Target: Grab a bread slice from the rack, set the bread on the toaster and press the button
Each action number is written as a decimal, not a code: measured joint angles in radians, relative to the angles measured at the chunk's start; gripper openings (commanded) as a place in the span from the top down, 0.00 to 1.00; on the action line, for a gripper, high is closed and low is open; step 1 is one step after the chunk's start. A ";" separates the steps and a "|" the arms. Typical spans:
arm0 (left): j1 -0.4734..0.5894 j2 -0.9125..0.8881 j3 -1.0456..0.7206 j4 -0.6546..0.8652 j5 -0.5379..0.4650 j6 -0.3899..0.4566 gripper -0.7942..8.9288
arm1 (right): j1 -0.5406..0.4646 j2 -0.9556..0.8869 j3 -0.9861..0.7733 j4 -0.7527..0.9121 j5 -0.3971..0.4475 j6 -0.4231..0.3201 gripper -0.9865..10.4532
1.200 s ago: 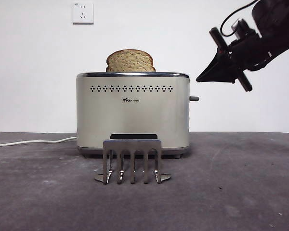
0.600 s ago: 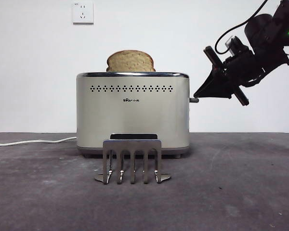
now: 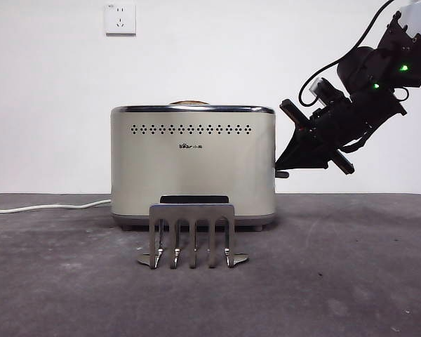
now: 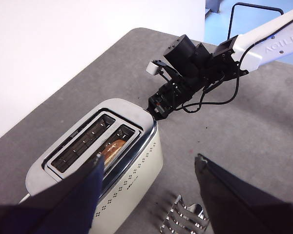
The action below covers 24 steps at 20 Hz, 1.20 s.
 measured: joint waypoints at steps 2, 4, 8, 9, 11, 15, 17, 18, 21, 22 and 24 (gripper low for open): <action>0.000 0.000 0.000 -0.002 0.000 0.000 0.59 | 0.001 0.007 0.006 0.001 0.010 -0.004 0.92; 0.000 0.000 0.000 -0.002 0.000 0.000 0.59 | 0.001 0.015 0.012 0.001 0.011 -0.011 0.92; 0.000 0.000 0.000 -0.002 0.000 0.000 0.59 | 0.002 0.018 0.013 0.000 0.012 -0.015 0.92; 0.000 0.000 0.000 -0.002 0.000 0.000 0.59 | 0.002 0.018 0.013 0.000 0.013 -0.015 0.92; 0.000 0.000 0.000 -0.002 0.000 0.000 0.59 | 0.002 0.018 0.013 0.000 0.014 -0.016 0.92; 0.000 0.000 0.000 -0.003 0.000 0.000 0.59 | 0.002 0.018 0.013 0.000 0.014 -0.018 0.92; 0.000 0.000 0.000 -0.003 0.000 0.000 0.59 | 0.002 0.018 0.013 0.000 0.014 -0.018 0.92; 0.000 0.000 0.000 -0.003 0.000 0.000 0.59 | 0.002 0.018 0.013 0.000 0.014 -0.018 0.92; 0.000 0.000 0.000 -0.004 0.000 0.000 0.59 | 0.002 0.018 0.013 0.000 0.014 -0.018 0.92; 0.000 0.000 0.000 -0.005 0.000 0.000 0.59 | 0.002 0.018 0.013 0.000 0.014 -0.018 0.92; 0.000 0.000 0.000 -0.009 0.000 0.000 0.59 | 0.002 0.018 0.013 -0.001 0.014 -0.018 0.92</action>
